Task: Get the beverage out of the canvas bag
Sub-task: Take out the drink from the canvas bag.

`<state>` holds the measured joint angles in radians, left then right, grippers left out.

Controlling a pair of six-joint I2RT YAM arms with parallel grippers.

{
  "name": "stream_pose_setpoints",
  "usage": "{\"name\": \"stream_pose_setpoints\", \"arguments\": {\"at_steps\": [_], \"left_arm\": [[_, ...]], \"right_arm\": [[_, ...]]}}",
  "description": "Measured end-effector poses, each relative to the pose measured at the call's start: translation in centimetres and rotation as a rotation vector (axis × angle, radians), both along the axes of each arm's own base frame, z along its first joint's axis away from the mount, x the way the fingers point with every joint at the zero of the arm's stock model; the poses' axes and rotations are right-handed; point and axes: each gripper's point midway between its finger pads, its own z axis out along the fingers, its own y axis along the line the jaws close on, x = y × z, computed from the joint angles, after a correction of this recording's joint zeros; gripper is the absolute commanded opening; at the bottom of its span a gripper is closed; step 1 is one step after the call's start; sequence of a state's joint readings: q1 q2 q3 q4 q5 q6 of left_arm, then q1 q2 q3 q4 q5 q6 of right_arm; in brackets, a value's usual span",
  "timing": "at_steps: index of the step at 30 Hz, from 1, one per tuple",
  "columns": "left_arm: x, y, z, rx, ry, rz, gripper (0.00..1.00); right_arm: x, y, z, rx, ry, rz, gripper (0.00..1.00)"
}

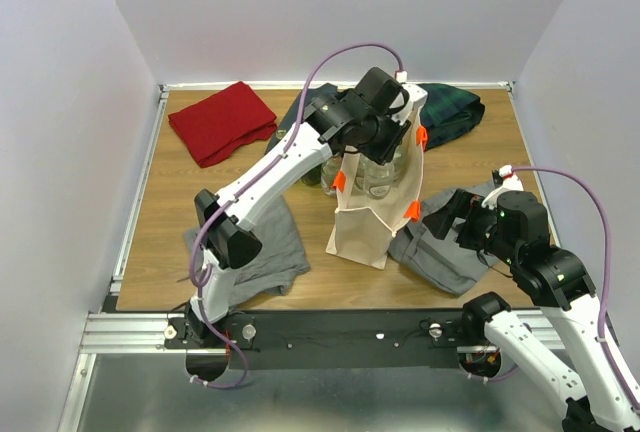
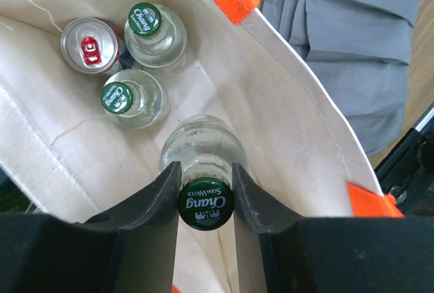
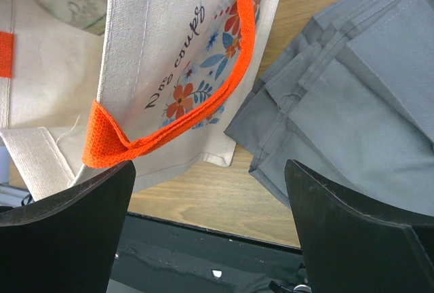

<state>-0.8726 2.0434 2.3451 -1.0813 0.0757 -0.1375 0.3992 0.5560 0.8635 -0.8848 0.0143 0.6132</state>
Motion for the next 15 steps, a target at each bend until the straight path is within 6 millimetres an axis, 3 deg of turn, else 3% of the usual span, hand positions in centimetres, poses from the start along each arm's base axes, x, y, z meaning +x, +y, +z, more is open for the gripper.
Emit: {"name": "stream_pose_setpoints", "arguments": {"at_steps": [9,15], "left_arm": [[-0.8,0.9,3.5,-0.057,-0.046,0.000,0.00],[-1.0,1.1,4.0,-0.065,-0.054,0.000,0.00]], "right_arm": [[0.0,0.0,0.0,0.000,0.000,0.000,1.00],[0.0,0.0,0.0,0.000,-0.001,0.000,1.00]]}}
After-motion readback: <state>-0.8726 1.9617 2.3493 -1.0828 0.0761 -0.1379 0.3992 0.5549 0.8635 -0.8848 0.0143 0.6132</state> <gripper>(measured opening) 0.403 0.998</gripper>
